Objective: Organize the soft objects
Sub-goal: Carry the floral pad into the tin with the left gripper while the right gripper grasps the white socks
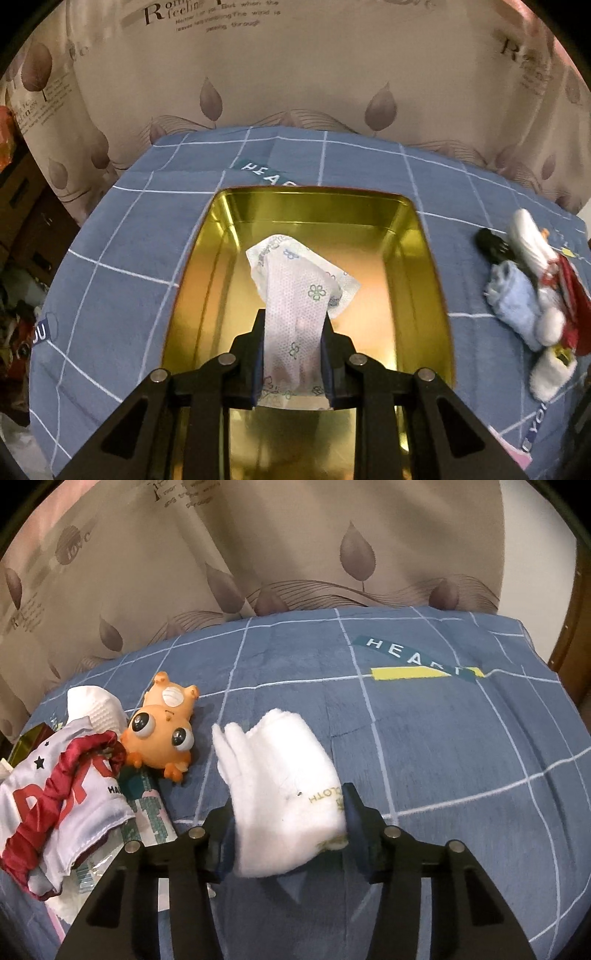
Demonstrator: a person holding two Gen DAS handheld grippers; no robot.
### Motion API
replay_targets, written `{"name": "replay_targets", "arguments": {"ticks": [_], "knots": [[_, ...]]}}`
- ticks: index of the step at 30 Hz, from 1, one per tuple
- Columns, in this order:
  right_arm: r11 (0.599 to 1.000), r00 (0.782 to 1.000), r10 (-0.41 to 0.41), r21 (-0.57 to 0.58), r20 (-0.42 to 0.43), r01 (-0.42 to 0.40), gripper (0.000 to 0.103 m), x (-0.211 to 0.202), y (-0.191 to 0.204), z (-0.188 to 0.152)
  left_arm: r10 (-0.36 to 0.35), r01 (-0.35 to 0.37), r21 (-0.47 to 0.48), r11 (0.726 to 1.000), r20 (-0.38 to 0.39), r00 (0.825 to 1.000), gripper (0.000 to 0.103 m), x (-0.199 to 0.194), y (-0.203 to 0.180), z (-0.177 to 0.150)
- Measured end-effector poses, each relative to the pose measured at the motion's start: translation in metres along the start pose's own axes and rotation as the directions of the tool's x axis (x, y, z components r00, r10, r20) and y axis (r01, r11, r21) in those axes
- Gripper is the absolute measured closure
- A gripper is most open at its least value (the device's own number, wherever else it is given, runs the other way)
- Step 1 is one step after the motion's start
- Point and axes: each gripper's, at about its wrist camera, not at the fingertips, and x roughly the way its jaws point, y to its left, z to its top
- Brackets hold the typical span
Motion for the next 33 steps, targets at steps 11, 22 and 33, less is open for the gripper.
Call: {"name": "replay_targets", "arguments": {"ticks": [11, 22, 33], "knots": [[0.999, 0.999, -0.038, -0.02, 0.013, 0.038, 0.056, 0.005, 0.003, -0.005, 0.036, -0.036, -0.002, 0.999, -0.038, 0.999, 0.074, 0.032, 0.015, 0.02], [0.998, 0.999, -0.052, -0.035, 0.006, 0.053, 0.055, 0.007, 0.003, -0.005, 0.032, -0.033, -0.03, 0.999, -0.049, 0.998, 0.052, 0.035, 0.024, 0.021], [0.996, 0.998, -0.07, -0.047, 0.006, 0.07, 0.055, 0.008, 0.009, -0.006, 0.088, -0.089, 0.019, 0.996, 0.078, 0.993, 0.051, -0.028, 0.018, 0.0]]}}
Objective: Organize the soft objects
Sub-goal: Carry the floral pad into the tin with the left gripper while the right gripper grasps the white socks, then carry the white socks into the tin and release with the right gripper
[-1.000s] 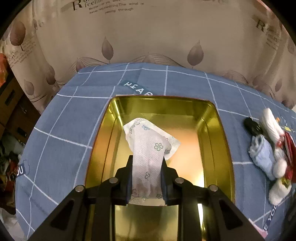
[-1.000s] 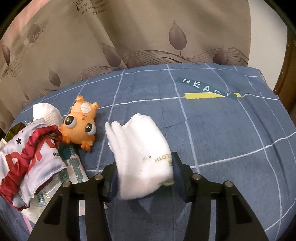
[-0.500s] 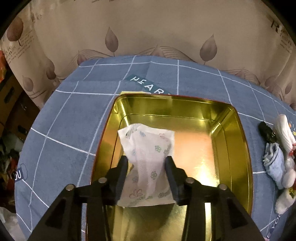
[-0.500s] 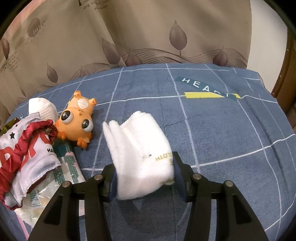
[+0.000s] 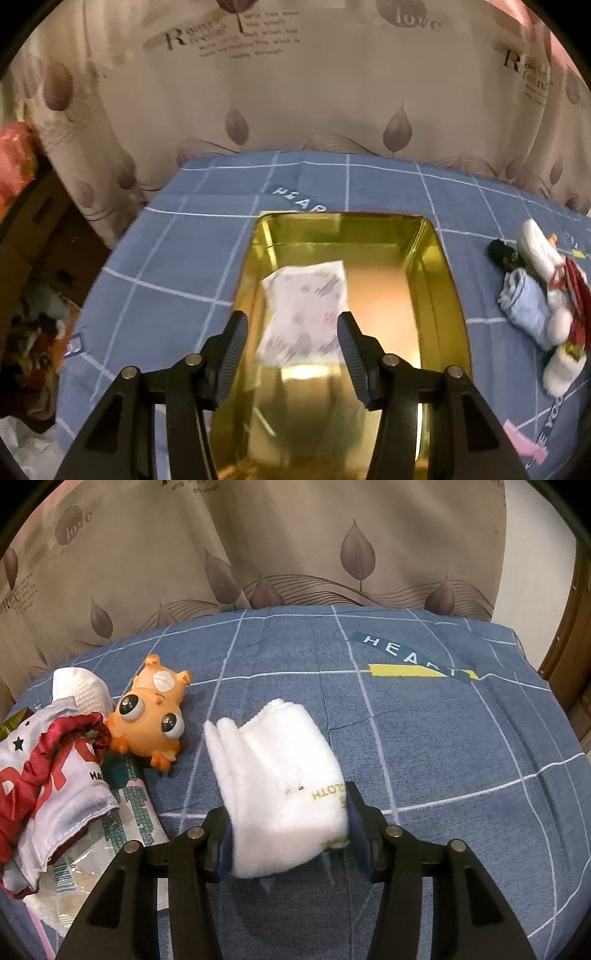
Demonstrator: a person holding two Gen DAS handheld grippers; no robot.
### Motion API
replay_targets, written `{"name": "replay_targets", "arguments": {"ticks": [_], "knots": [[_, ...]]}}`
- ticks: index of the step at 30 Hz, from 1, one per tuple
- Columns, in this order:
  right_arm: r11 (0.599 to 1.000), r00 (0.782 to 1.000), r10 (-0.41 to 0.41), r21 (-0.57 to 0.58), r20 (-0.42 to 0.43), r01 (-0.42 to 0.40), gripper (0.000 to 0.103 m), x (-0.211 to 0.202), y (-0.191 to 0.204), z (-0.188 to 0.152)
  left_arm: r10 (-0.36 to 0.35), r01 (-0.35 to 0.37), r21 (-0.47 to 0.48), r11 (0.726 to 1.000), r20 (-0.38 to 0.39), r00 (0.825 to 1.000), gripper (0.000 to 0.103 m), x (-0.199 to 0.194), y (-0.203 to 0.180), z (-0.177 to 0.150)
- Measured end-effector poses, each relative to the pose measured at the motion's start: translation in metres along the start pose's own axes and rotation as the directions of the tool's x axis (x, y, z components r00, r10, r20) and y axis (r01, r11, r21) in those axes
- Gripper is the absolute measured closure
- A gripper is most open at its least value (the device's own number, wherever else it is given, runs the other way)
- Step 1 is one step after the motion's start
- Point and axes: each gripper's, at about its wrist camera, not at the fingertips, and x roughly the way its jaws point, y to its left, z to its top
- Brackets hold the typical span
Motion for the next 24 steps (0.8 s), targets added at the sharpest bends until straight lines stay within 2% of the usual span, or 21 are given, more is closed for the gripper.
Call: {"name": "replay_targets", "arguments": {"ticks": [4, 9, 16, 20, 24], "knots": [[1.0, 1.0, 0.009, 0.017, 0.008, -0.01, 0.061, -0.002, -0.003, 0.001, 0.03, -0.03, 0.006, 1.0, 0.026, 0.999, 0.051, -0.017, 0.008, -0.016], [0.999, 1.0, 0.0, 0.035, 0.009, 0.0, 0.068, -0.012, -0.005, 0.009, 0.104, -0.104, -0.013, 0.995, 0.063, 0.993, 0.051, -0.03, 0.02, -0.032], [0.999, 0.995, -0.041, 0.02, 0.086, 0.039, 0.068, -0.053, 0.001, 0.029, 0.133, -0.128, -0.064, 0.99, 0.08, 0.988, 0.051, -0.031, 0.035, -0.051], [1.0, 0.991, -0.006, -0.016, 0.13, 0.008, 0.068, -0.081, 0.022, 0.042, 0.135, -0.125, -0.107, 0.986, 0.084, 0.987, 0.051, -0.031, 0.046, -0.058], [0.992, 0.983, 0.087, -0.108, 0.165, -0.069, 0.068, -0.103, 0.072, 0.045, 0.142, -0.126, -0.167, 0.978, 0.085, 0.986, 0.051, -0.033, 0.061, -0.063]]}}
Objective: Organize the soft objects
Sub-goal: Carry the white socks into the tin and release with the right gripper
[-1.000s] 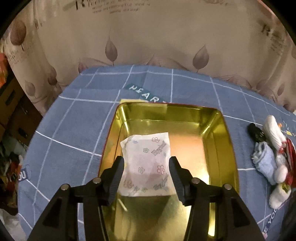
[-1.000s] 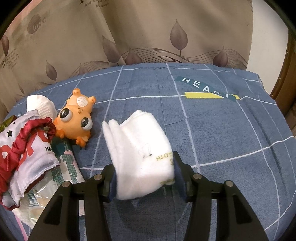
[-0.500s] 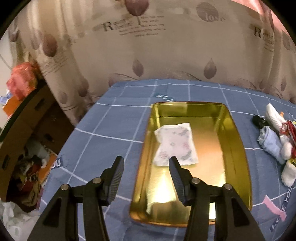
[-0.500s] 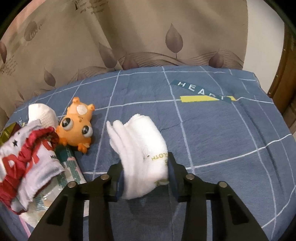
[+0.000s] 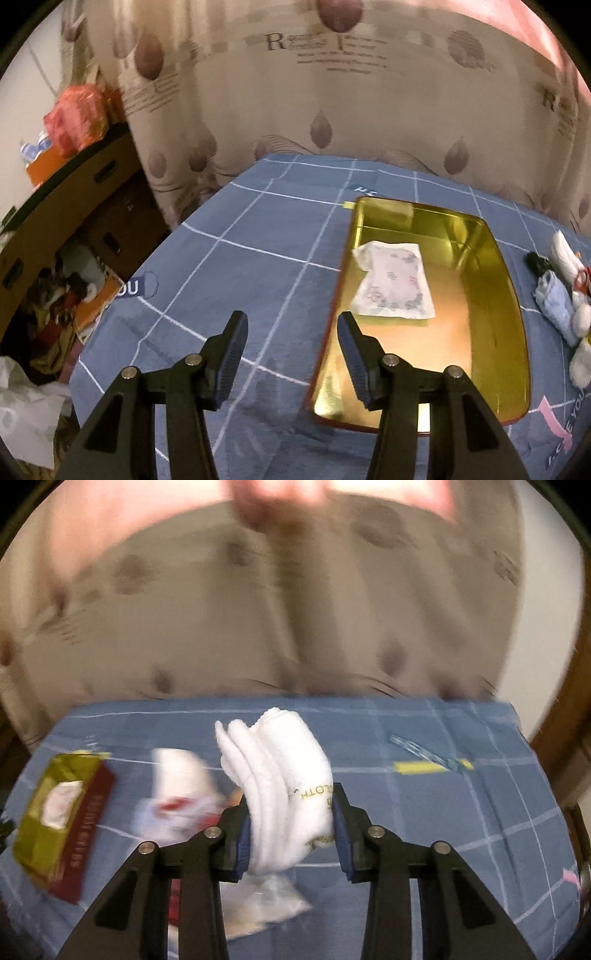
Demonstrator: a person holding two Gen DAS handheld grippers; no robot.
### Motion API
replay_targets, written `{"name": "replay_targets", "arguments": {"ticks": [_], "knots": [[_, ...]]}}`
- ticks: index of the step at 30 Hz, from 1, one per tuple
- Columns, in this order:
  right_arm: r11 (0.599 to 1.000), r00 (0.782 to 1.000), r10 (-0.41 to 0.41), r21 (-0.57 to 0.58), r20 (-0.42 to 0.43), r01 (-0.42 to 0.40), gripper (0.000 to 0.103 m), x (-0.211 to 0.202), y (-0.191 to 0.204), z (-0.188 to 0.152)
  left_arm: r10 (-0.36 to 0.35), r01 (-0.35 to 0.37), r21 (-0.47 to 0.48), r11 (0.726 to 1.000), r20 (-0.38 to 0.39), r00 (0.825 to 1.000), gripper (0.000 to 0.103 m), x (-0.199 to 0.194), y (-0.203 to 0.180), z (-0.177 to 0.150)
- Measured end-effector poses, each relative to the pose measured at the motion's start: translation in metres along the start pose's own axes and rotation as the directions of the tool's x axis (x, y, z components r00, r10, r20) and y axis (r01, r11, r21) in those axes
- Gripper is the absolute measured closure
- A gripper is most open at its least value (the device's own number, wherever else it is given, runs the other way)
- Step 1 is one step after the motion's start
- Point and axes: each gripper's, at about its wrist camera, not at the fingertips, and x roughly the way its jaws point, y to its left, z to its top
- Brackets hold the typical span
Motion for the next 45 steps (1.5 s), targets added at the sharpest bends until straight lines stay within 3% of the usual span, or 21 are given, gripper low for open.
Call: {"name": "replay_targets", "arguments": {"ticks": [7, 12, 16, 23, 35, 37, 40, 45], "knots": [[0.966, 0.98, 0.196, -0.164, -0.046, -0.201, 0.068, 0.002, 0.117, 0.01, 0.038, -0.039, -0.04, 0.998, -0.012, 0.999, 0.051, 0.005, 0.018, 0.0], [0.927, 0.956, 0.273, -0.236, -0.108, -0.292, 0.068, 0.021, 0.186, 0.004, 0.062, -0.063, -0.066, 0.996, -0.019, 0.998, 0.051, 0.009, 0.029, -0.001], [0.907, 0.941, 0.303, -0.258, -0.153, -0.334, 0.069, 0.04, 0.227, 0.001, 0.074, -0.076, -0.091, 0.993, -0.028, 0.997, 0.051, 0.011, 0.038, -0.001], [0.885, 0.938, 0.285, -0.322, -0.196, -0.336, 0.068, 0.071, 0.285, -0.001, 0.105, -0.108, -0.103, 0.989, -0.027, 0.994, 0.051, 0.015, 0.044, 0.001], [0.891, 0.944, 0.226, -0.341, -0.24, -0.3, 0.06, 0.106, 0.312, -0.004, 0.074, -0.08, -0.123, 0.989, -0.05, 0.996, 0.051, 0.02, 0.046, 0.0], [0.892, 0.942, 0.223, -0.338, -0.251, -0.301, 0.046, 0.107, 0.312, -0.006, 0.071, -0.077, -0.125, 0.989, -0.052, 0.996, 0.051, 0.021, 0.046, 0.0], [0.892, 0.943, 0.225, -0.338, -0.247, -0.301, 0.038, 0.104, 0.311, -0.006, 0.049, -0.058, -0.15, 0.987, -0.062, 0.997, 0.051, 0.022, 0.049, -0.001], [0.882, 0.949, 0.247, -0.359, -0.196, -0.304, 0.036, 0.073, 0.3, -0.003, 0.065, -0.074, -0.163, 0.984, -0.065, 0.996, 0.051, 0.022, 0.052, -0.002]]}}
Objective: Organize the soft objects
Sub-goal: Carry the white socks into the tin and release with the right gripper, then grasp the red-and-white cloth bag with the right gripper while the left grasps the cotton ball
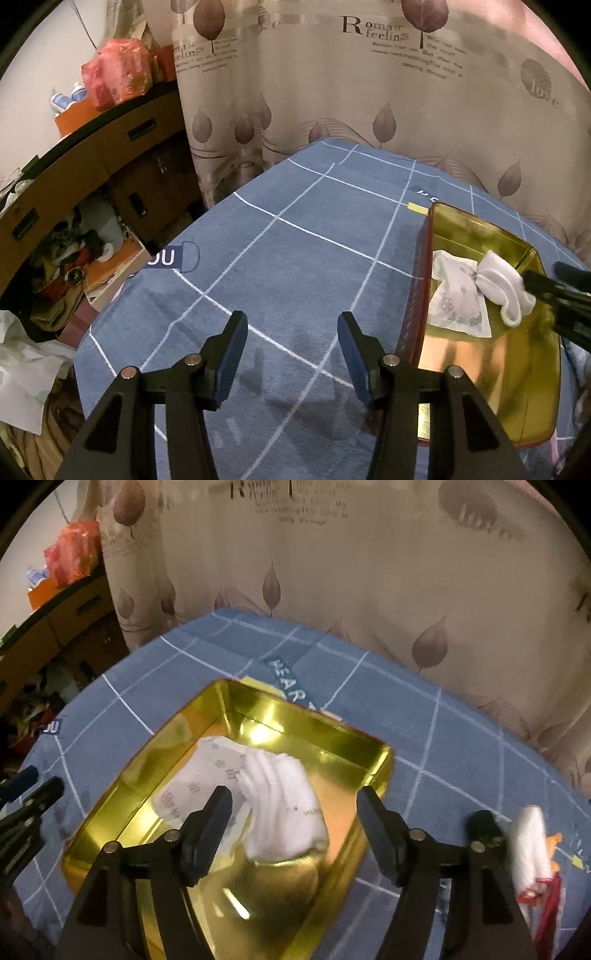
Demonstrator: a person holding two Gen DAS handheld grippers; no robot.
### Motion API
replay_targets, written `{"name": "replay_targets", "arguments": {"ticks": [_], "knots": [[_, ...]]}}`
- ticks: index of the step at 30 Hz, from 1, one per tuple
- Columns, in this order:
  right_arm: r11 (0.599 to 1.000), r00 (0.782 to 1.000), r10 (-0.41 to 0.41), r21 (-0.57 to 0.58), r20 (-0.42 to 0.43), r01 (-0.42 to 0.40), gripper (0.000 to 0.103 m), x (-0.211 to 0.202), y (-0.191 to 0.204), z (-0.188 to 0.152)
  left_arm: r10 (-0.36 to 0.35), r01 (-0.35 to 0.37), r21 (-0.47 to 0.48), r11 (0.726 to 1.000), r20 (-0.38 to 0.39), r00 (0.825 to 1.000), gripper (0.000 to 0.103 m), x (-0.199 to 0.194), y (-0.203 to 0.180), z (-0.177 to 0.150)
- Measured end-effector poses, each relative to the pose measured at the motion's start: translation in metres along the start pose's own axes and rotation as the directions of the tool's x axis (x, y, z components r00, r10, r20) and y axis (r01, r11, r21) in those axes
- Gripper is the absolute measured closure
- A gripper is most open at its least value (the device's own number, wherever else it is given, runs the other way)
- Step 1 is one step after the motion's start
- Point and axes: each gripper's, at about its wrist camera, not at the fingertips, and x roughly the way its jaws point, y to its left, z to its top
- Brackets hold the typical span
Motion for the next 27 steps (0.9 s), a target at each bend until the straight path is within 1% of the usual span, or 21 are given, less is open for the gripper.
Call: {"name": "replay_targets", "arguments": {"ticks": [2, 4, 7, 9, 12, 14, 16, 18, 21, 23, 24, 25, 27], "knots": [[1.0, 0.999, -0.01, -0.009, 0.033, 0.011, 0.036, -0.02, -0.004, -0.006, -0.003, 0.003, -0.001, 1.0, 0.002, 1.0, 0.051, -0.001, 0.0, 0.0], [0.999, 0.997, -0.041, -0.013, 0.068, 0.042, 0.034, -0.043, -0.014, -0.014, -0.001, 0.001, 0.002, 1.0, 0.004, 1.0, 0.051, -0.001, -0.001, 0.0], [0.994, 0.988, -0.11, -0.014, 0.112, 0.112, 0.028, -0.074, -0.035, -0.029, 0.006, -0.006, 0.014, 1.0, 0.01, 1.0, 0.051, -0.003, -0.003, 0.0], [0.984, 0.976, -0.175, -0.012, 0.131, 0.178, 0.026, -0.092, -0.053, -0.039, 0.01, -0.011, 0.021, 1.0, 0.015, 1.0, 0.051, -0.004, -0.005, -0.001], [0.963, 0.955, -0.267, 0.007, 0.125, 0.269, 0.022, -0.108, -0.086, -0.054, 0.016, -0.016, 0.031, 0.999, 0.025, 1.0, 0.051, -0.006, -0.007, -0.001], [0.952, 0.946, -0.307, 0.045, 0.102, 0.304, 0.022, -0.113, -0.11, -0.065, 0.018, -0.02, 0.042, 0.999, 0.028, 0.999, 0.051, -0.007, -0.01, -0.002], [0.945, 0.944, -0.323, 0.08, 0.068, 0.317, 0.021, -0.111, -0.129, -0.074, 0.023, -0.025, 0.055, 0.998, 0.03, 0.999, 0.051, -0.007, -0.013, -0.003], [0.941, 0.947, -0.322, 0.122, 0.025, 0.316, 0.021, -0.104, -0.149, -0.085, 0.022, -0.024, 0.069, 0.997, 0.032, 0.999, 0.051, -0.008, -0.017, -0.004], [0.933, 0.952, -0.304, 0.193, -0.025, 0.303, 0.021, -0.092, -0.171, -0.099, -0.012, 0.007, 0.087, 0.996, 0.051, 0.999, 0.051, -0.013, -0.023, -0.004], [0.928, 0.958, -0.284, 0.241, -0.043, 0.286, 0.021, -0.085, -0.182, -0.108, -0.03, 0.023, 0.107, 0.994, 0.072, 0.997, 0.049, -0.018, -0.027, -0.005], [0.922, 0.956, -0.287, 0.254, -0.054, 0.292, 0.021, -0.082, -0.188, -0.111, -0.034, 0.024, 0.119, 0.993, 0.084, 0.996, 0.046, -0.02, -0.03, -0.005], [0.917, 0.954, -0.295, 0.262, -0.063, 0.301, 0.021, -0.08, -0.192, -0.114, -0.038, 0.025, 0.129, 0.991, 0.094, 0.995, 0.046, -0.022, -0.032, -0.006], [0.911, 0.955, -0.29, 0.286, -0.065, 0.296, 0.022, -0.077, -0.201, -0.121, -0.037, 0.019, 0.151, 0.988, 0.114, 0.993, 0.046, -0.025, -0.037, -0.007]]}}
